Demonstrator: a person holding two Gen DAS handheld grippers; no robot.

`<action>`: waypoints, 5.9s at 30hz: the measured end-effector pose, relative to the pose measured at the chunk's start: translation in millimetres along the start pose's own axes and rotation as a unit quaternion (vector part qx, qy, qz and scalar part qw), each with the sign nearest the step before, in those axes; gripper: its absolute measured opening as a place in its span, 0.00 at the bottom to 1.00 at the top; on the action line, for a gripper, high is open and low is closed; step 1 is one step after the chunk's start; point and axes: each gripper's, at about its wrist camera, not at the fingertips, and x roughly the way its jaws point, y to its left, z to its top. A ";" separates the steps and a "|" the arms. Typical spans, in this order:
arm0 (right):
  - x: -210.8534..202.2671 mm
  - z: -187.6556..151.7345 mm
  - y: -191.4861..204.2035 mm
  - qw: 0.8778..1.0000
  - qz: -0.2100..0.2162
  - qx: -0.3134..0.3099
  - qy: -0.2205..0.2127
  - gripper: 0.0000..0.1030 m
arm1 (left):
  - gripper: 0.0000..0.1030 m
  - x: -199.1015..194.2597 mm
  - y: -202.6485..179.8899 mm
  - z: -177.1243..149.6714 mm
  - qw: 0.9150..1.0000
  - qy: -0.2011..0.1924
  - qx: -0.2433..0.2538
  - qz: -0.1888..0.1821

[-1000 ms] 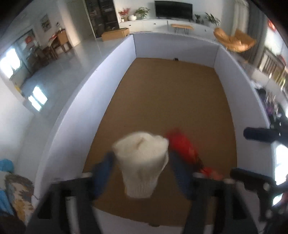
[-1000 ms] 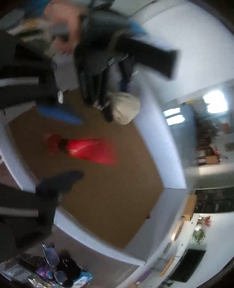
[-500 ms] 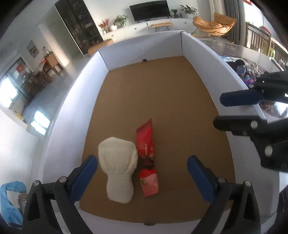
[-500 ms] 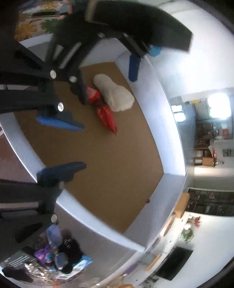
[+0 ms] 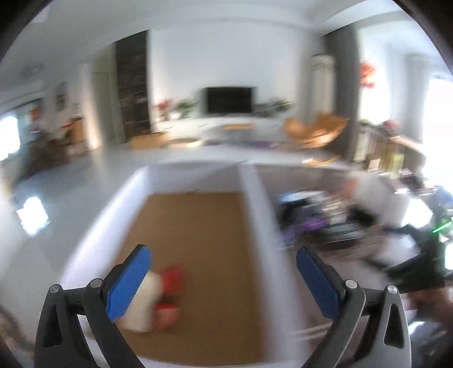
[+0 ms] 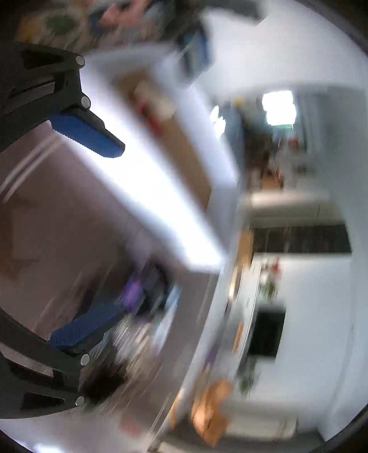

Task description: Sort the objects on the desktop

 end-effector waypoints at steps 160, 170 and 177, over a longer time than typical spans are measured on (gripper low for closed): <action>37.2 -73.4 -161.0 0.988 -0.035 0.063 0.134 1.00 | 0.57 236.2 -158.7 -59.7 0.978 0.176 0.088 -0.074; 31.9 -55.0 -171.8 0.990 -0.038 0.033 0.130 0.98 | 0.57 236.8 -155.7 -61.3 0.978 0.172 0.087 -0.076; 65.1 25.8 -191.2 0.980 -0.068 -0.102 0.159 0.97 | 0.57 236.9 -155.5 -61.3 0.978 0.172 0.087 -0.076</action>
